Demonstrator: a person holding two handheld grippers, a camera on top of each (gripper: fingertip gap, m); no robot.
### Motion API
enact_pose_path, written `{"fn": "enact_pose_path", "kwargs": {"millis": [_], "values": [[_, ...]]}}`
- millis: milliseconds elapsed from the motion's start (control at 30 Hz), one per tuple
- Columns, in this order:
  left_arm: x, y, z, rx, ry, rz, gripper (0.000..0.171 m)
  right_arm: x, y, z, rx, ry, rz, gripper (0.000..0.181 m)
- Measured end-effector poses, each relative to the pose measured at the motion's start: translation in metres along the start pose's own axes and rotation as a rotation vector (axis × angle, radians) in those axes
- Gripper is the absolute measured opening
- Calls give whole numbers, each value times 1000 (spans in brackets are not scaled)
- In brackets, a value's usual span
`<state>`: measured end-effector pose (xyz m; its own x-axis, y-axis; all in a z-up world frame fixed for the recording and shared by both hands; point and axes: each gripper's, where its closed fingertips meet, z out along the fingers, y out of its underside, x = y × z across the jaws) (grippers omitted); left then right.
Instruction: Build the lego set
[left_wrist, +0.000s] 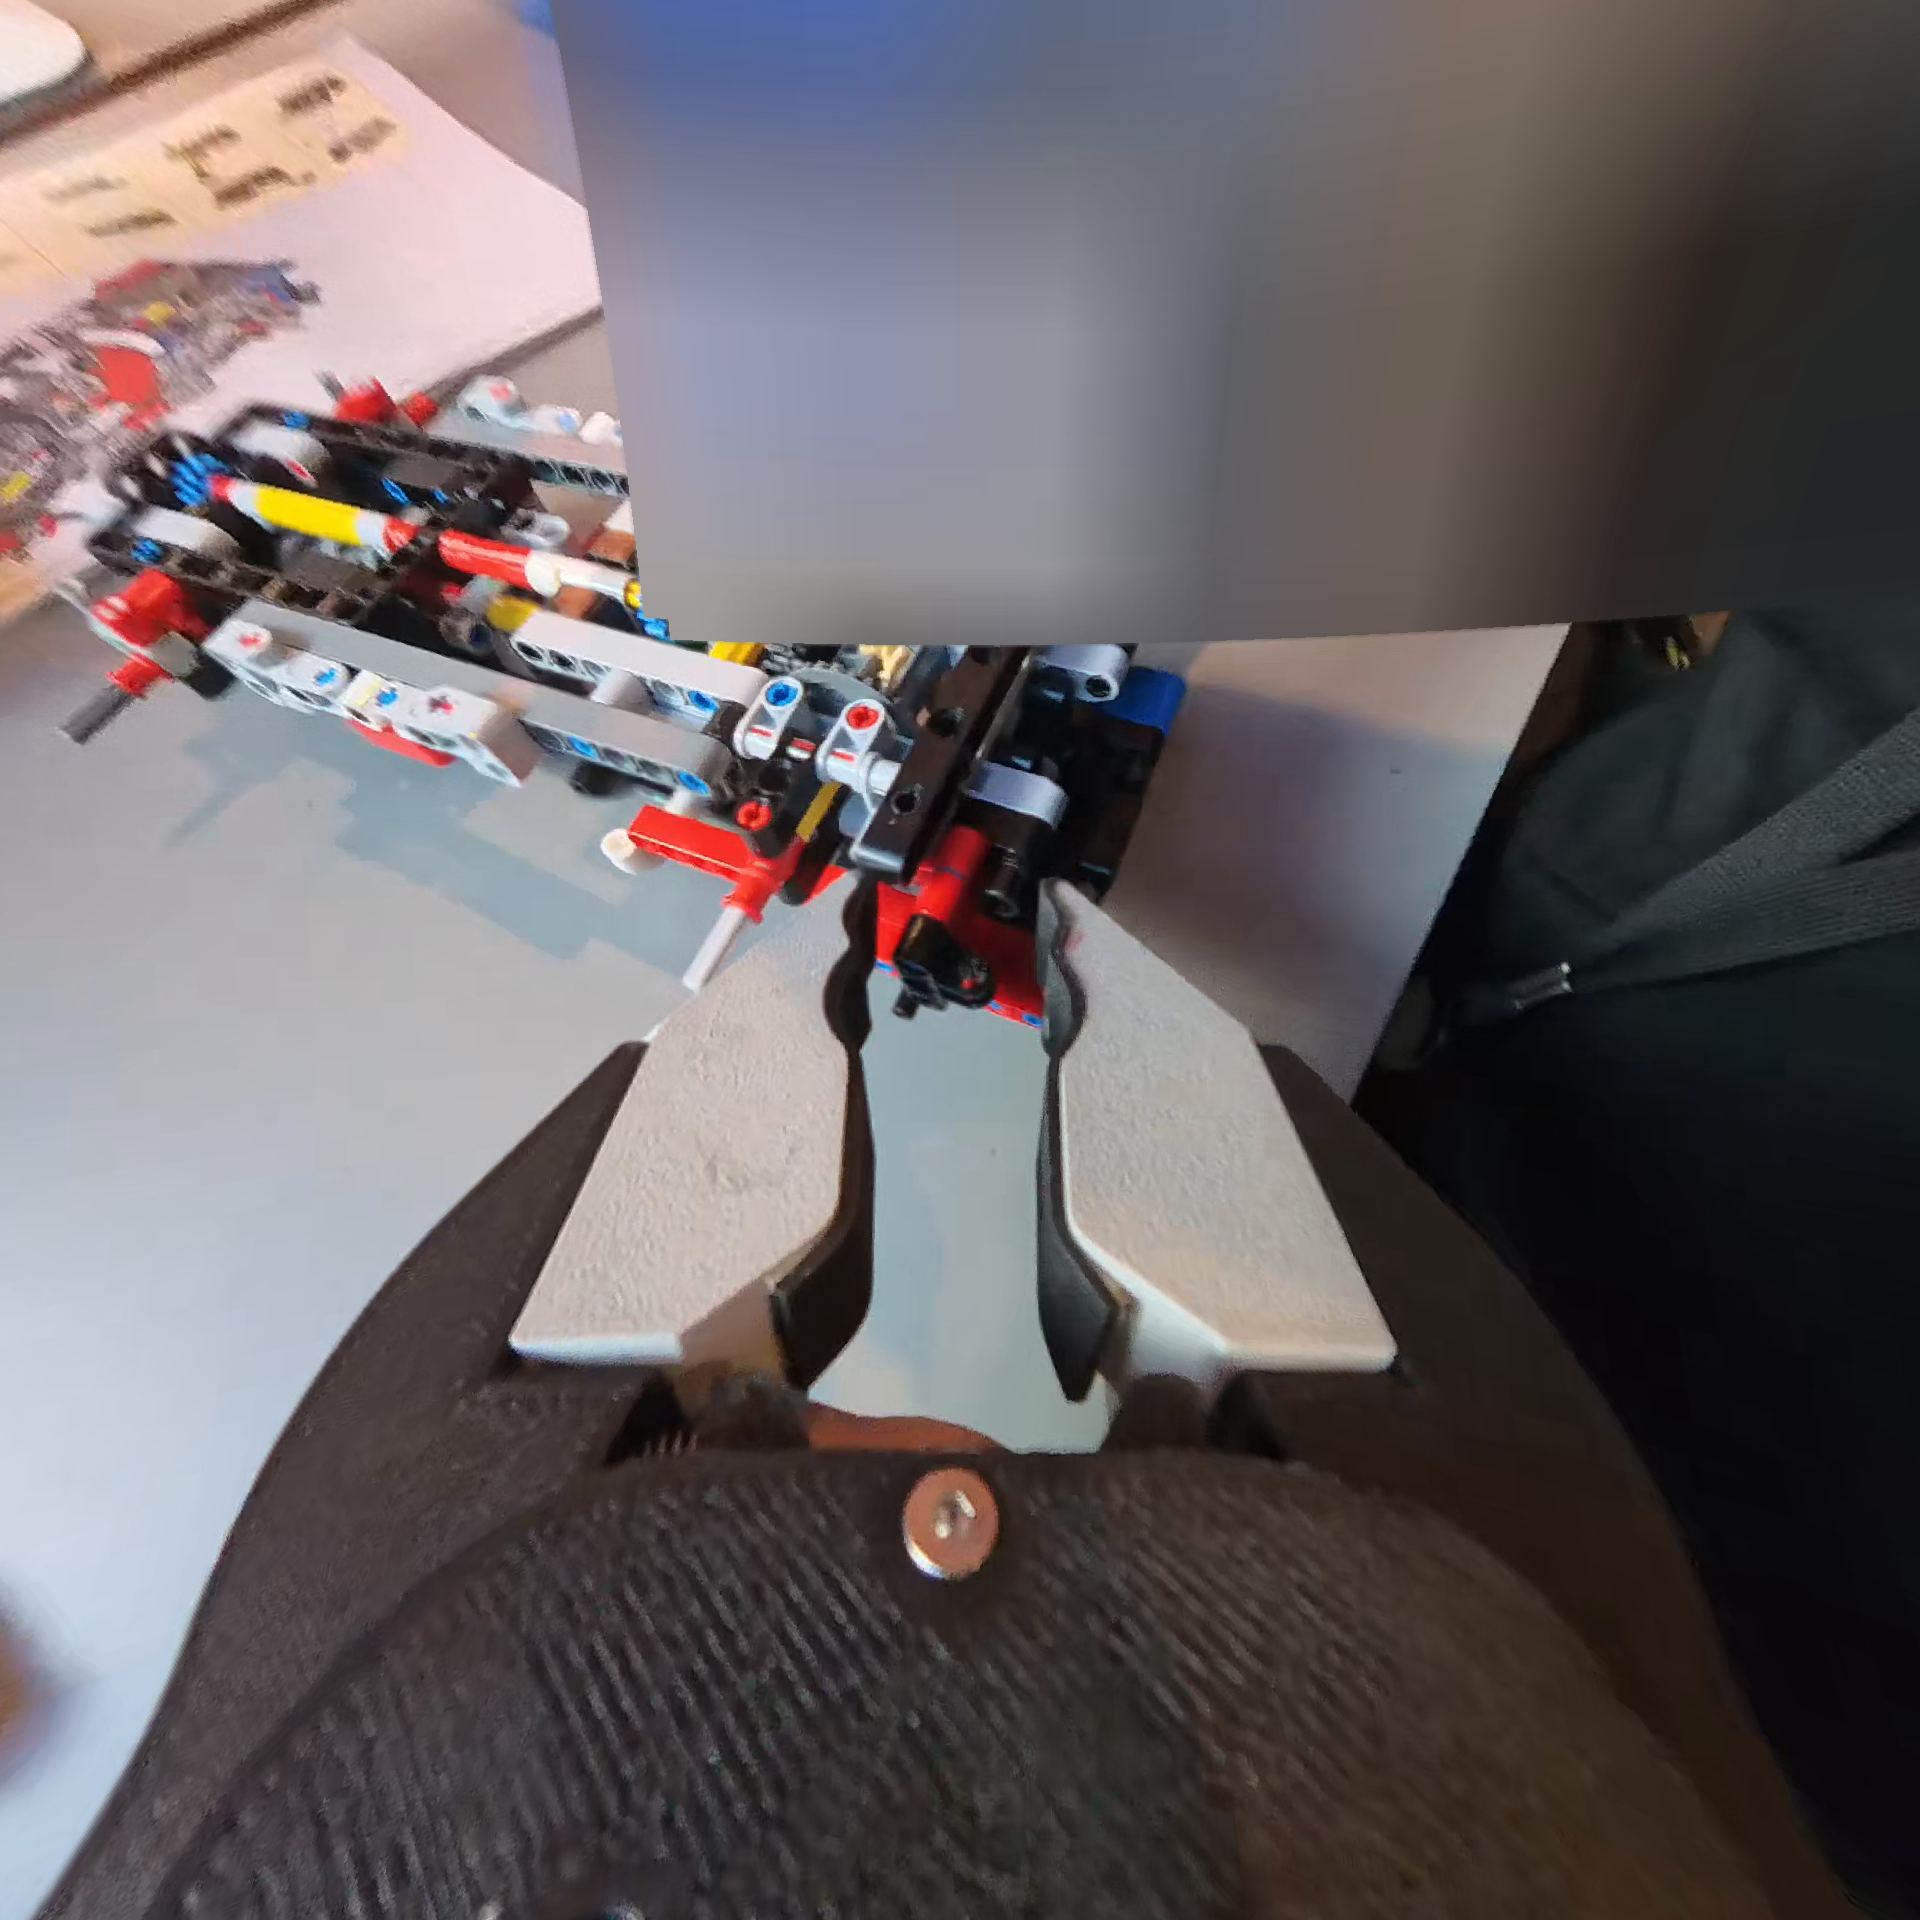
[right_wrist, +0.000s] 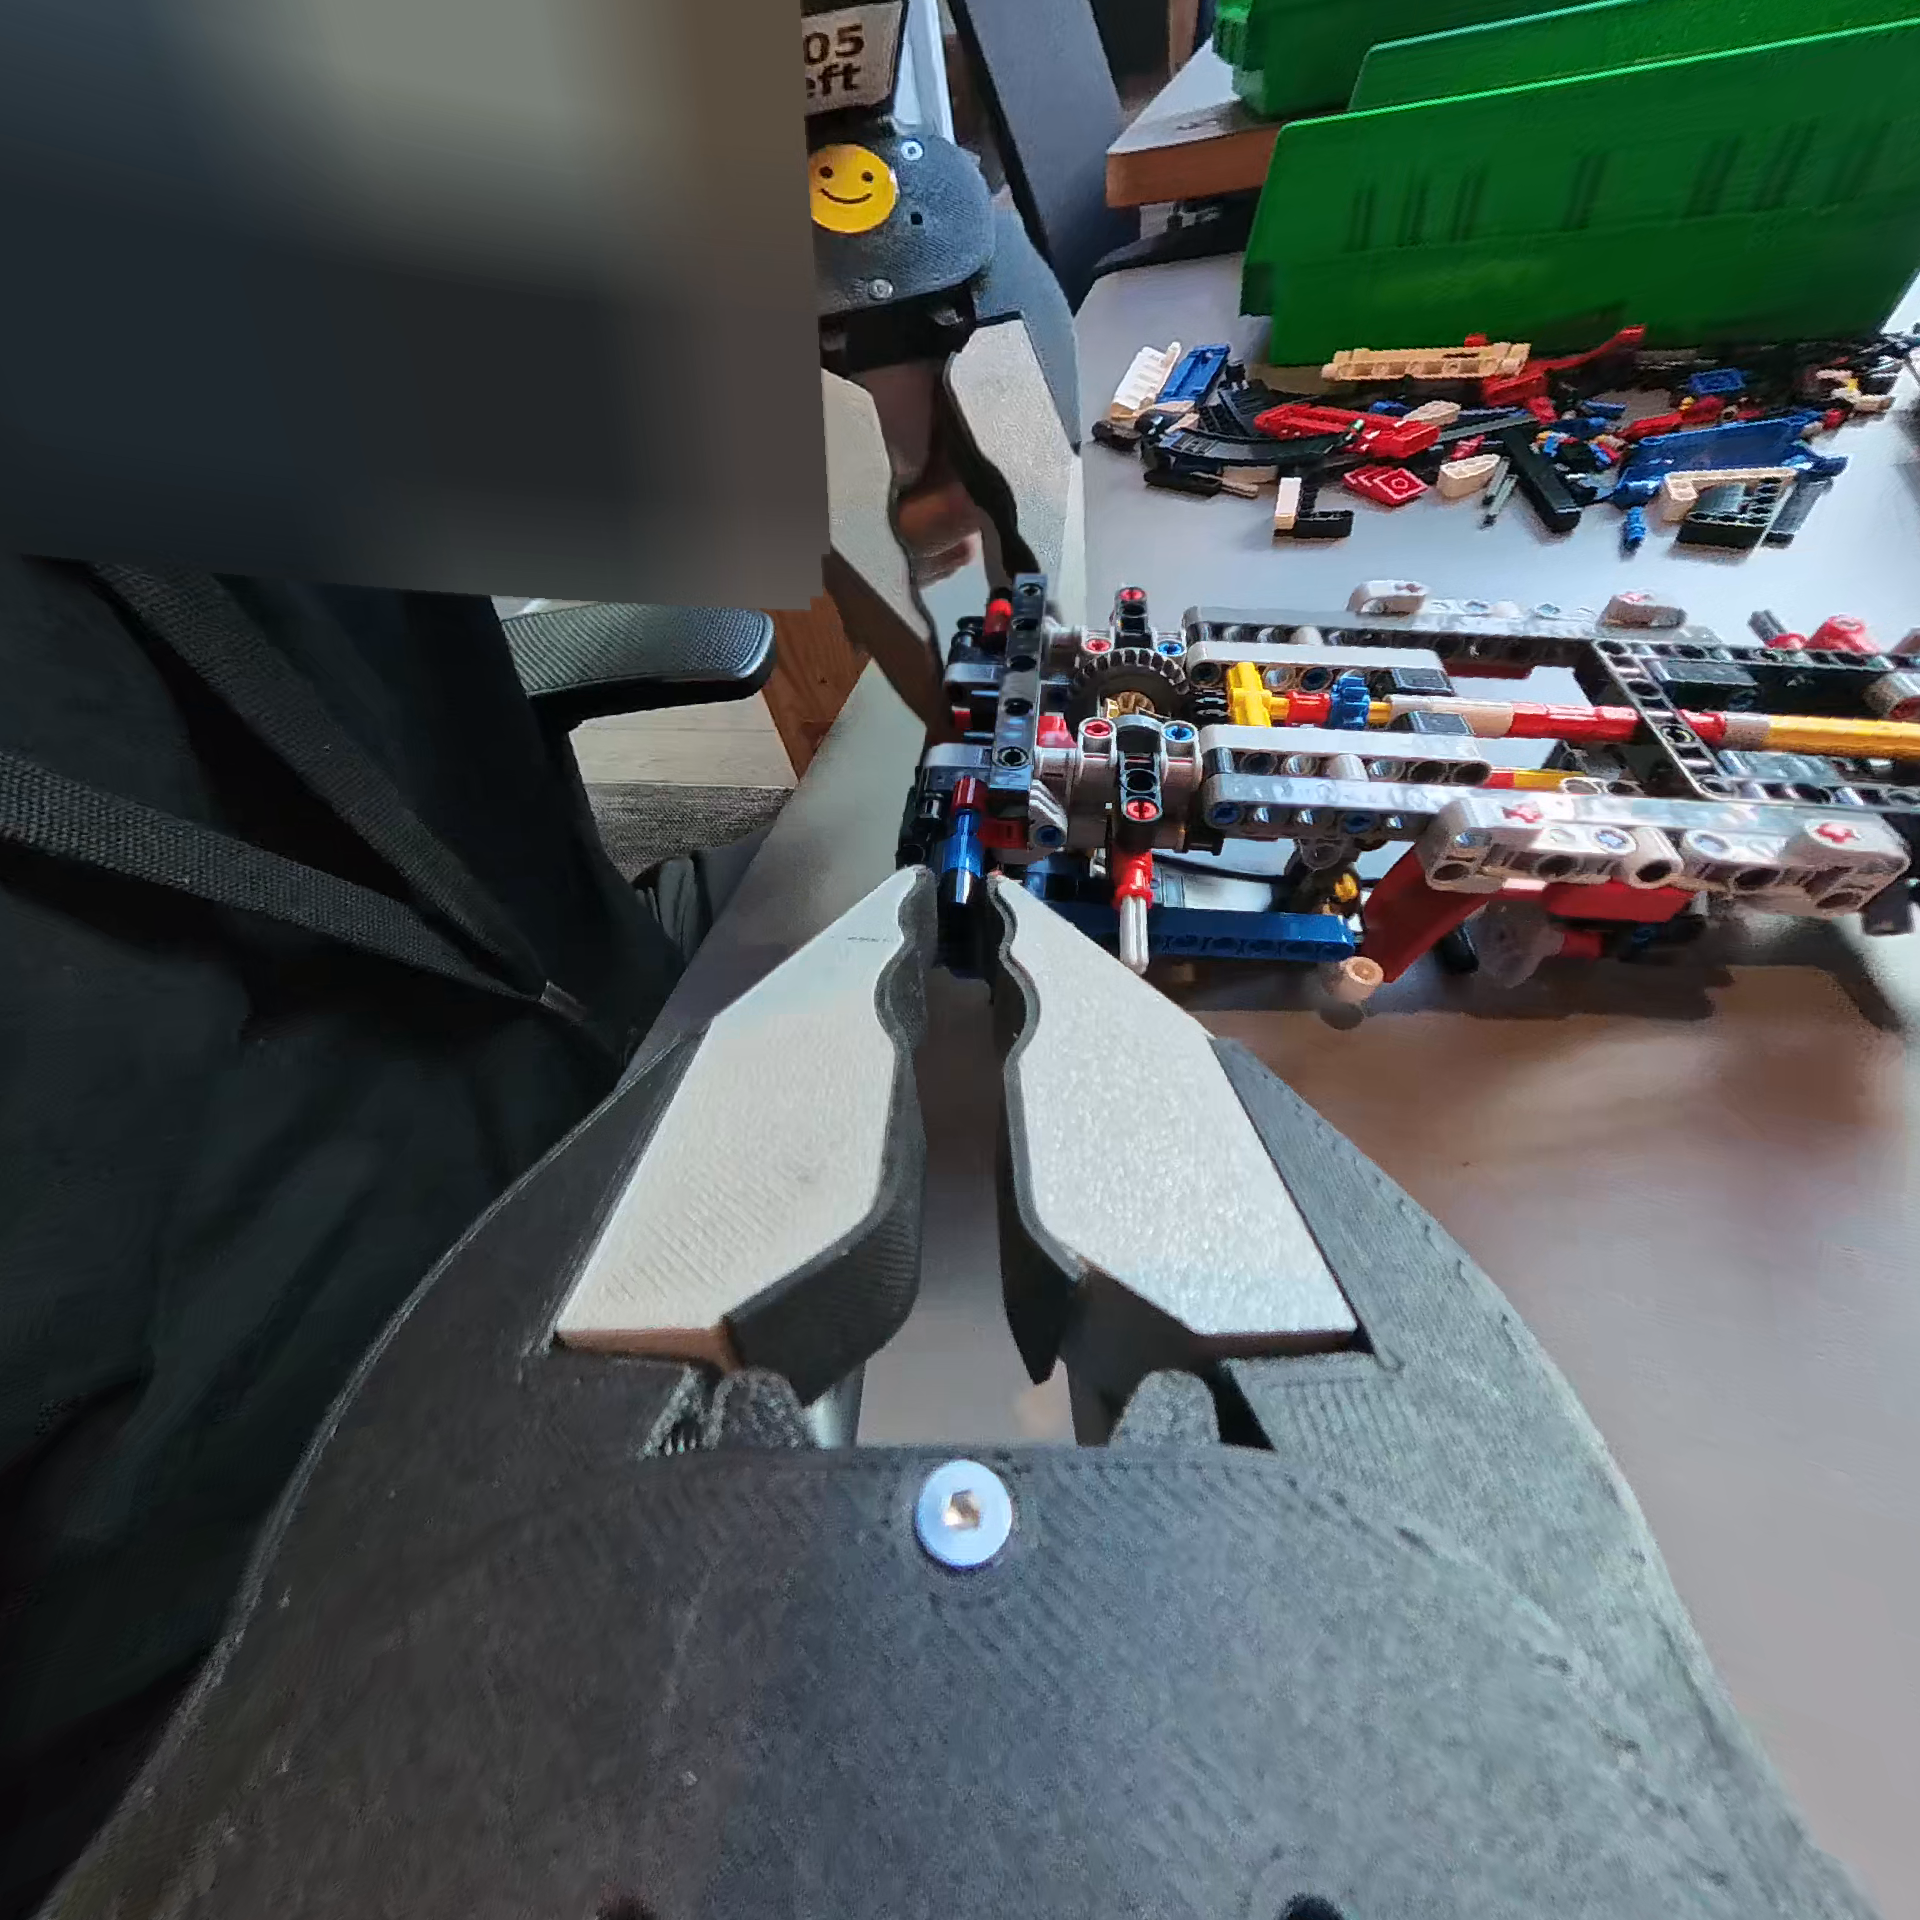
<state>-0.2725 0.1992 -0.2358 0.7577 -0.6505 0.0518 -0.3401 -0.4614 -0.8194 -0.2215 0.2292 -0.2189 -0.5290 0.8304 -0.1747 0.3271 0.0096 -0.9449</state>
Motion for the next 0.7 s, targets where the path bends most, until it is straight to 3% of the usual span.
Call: {"fn": "enact_pose_path", "kwargs": {"millis": [300,433,567,700], "values": [[-5,-21,-1,142,70,-84,38,2,-3,-5,18,-44,4,5],[-9,-14,9,128,82,-122,35,5,-3,-8,29,-24,9,4],[-2,8,22,23,77,-103,33,-3,2,-3,-20,-43,-16,5],[-5,0,16,59,84,-107,33,-1,6,-5,-55,-28,-16,5]]}}
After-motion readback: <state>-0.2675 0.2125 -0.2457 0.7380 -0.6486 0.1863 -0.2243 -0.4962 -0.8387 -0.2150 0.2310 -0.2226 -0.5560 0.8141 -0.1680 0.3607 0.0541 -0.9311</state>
